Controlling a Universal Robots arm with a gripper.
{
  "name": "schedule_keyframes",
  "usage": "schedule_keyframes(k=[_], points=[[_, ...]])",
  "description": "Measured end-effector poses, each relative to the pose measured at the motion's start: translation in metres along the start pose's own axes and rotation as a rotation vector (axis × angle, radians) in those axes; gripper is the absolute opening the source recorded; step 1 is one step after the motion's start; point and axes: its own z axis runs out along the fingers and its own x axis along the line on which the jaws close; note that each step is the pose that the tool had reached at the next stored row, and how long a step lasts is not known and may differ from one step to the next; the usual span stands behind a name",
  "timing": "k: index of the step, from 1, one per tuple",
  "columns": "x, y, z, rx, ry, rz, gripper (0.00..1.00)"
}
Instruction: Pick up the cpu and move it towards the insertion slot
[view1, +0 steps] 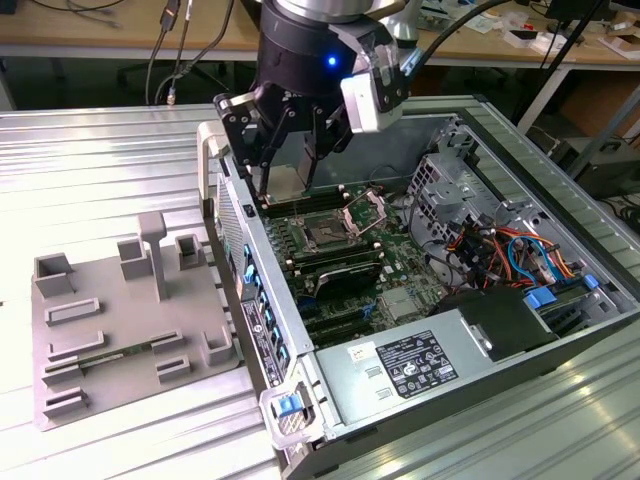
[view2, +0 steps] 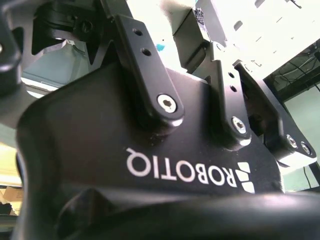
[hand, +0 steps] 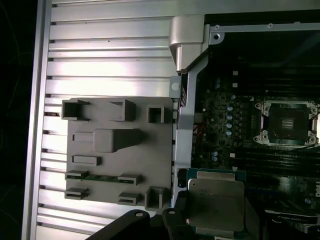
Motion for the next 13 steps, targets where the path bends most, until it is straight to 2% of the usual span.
schedule_keyframes(k=[13], points=[[-0.0040, -0.0003, 0.0010, 0.0000, 0.0000, 0.000, 0.53]])
